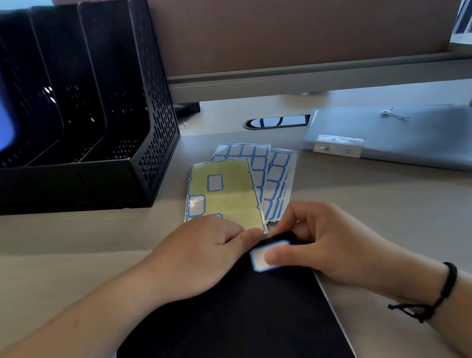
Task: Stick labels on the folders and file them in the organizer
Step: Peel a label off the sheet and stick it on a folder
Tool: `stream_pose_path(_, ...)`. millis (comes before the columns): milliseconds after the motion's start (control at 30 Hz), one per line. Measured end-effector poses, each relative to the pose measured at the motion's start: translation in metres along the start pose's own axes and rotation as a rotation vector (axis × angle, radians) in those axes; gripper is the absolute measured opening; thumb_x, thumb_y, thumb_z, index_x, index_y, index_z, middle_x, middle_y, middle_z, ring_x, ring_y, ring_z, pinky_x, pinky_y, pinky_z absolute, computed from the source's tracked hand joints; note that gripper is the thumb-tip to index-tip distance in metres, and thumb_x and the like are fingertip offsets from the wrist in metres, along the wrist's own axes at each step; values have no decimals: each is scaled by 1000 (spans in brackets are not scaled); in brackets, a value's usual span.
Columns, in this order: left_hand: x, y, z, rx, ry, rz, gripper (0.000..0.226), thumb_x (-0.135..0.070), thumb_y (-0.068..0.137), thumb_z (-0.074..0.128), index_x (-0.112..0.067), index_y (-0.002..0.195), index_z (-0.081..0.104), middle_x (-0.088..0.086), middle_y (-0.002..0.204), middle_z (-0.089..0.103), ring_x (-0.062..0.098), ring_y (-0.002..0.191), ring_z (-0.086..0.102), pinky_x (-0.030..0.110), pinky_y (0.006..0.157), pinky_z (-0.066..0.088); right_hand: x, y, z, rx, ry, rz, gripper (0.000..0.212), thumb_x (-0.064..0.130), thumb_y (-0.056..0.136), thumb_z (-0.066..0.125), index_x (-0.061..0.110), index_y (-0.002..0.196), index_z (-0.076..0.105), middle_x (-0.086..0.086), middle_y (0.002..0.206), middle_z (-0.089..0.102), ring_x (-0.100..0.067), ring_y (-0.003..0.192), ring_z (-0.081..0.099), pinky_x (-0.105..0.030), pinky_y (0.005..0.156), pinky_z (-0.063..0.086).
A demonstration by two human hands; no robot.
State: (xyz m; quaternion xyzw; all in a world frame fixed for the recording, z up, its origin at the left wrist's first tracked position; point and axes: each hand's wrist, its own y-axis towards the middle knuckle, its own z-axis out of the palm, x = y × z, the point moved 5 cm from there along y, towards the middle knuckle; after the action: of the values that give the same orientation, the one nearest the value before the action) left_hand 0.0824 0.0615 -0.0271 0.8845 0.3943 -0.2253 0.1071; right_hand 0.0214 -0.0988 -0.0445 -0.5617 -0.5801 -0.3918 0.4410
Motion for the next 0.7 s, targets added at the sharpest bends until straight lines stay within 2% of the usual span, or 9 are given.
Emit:
stream_pose_path(67, -1, 0, 0, 3, -6, 9, 63, -63, 95, 36, -6, 70, 41, 12, 65, 44, 11, 56, 40, 34, 61, 41, -2, 2, 0, -21, 22, -8, 33, 50, 64, 78, 25, 82, 66, -33, 85, 68, -29, 70, 58, -59, 68, 47)
stream_pose_path(167, 0, 1, 0, 10, -3, 20, 58, -58, 98, 36, -8, 69, 40, 7, 63, 41, 11, 56, 39, 37, 64, 43, -4, 3, -2, -15, 9, -12, 31, 52, 75, 69, 22, 83, 67, -36, 85, 63, -26, 69, 51, -43, 66, 38)
stream_pose_path(233, 1, 2, 0, 20, -12, 17, 55, -54, 100, 37, -9, 68, 37, -1, 61, 37, 11, 56, 36, 35, 62, 40, -5, 3, -6, -5, -10, -4, 25, 43, 89, 65, 19, 83, 67, -25, 76, 65, -19, 60, 49, -29, 60, 38)
stream_pose_path(333, 5, 2, 0, 33, -49, 8, 53, -50, 101, 39, -10, 68, 38, -4, 61, 37, 10, 55, 36, 35, 62, 39, -2, 1, -9, 9, -9, 15, 24, 25, 100, 55, 13, 87, 70, 7, 57, 57, -1, 44, 40, -14, 45, 32)
stream_pose_path(400, 6, 1, -2, 39, -13, 18, 51, -51, 101, 39, -10, 71, 44, -4, 63, 48, 9, 58, 43, 34, 64, 42, -3, 1, -10, 5, 27, 35, 26, 23, 102, 50, 14, 89, 72, 12, 51, 53, -1, 43, 40, -15, 43, 31)
stream_pose_path(467, 0, -1, -8, 11, 149, 51, 46, -56, 99, 36, -18, 81, 56, -5, 71, 60, 10, 68, 53, 31, 67, 46, -6, 3, -11, -5, 104, 70, 28, 25, 103, 47, 18, 96, 73, 10, 51, 44, -7, 46, 34, -18, 41, 27)
stream_pose_path(533, -7, -3, -17, -26, 266, 69, 37, -58, 97, 39, -29, 94, 63, -9, 71, 62, 8, 73, 56, 22, 66, 41, -4, 3, -11, 22, 184, 87, 24, 24, 103, 48, 21, 107, 71, 6, 54, 36, -9, 46, 29, -19, 39, 23)
stream_pose_path(600, -13, -3, -27, -50, 282, 58, 28, -55, 97, 46, -34, 95, 65, -11, 64, 58, 3, 67, 54, 17, 60, 34, 0, 1, -10, 98, 155, 35, 22, 19, 98, 58, 26, 119, 65, 4, 56, 41, -9, 46, 31, -18, 39, 26)
stream_pose_path(700, -13, -7, -39, -73, 376, 15, 26, -55, 96, 50, -34, 91, 65, -14, 60, 54, -2, 60, 50, 18, 57, 34, 0, -1, -7, 197, 100, -22, 38, 11, 93, 67, 30, 125, 59, -9, 69, 60, -19, 58, 46, -17, 45, 36)
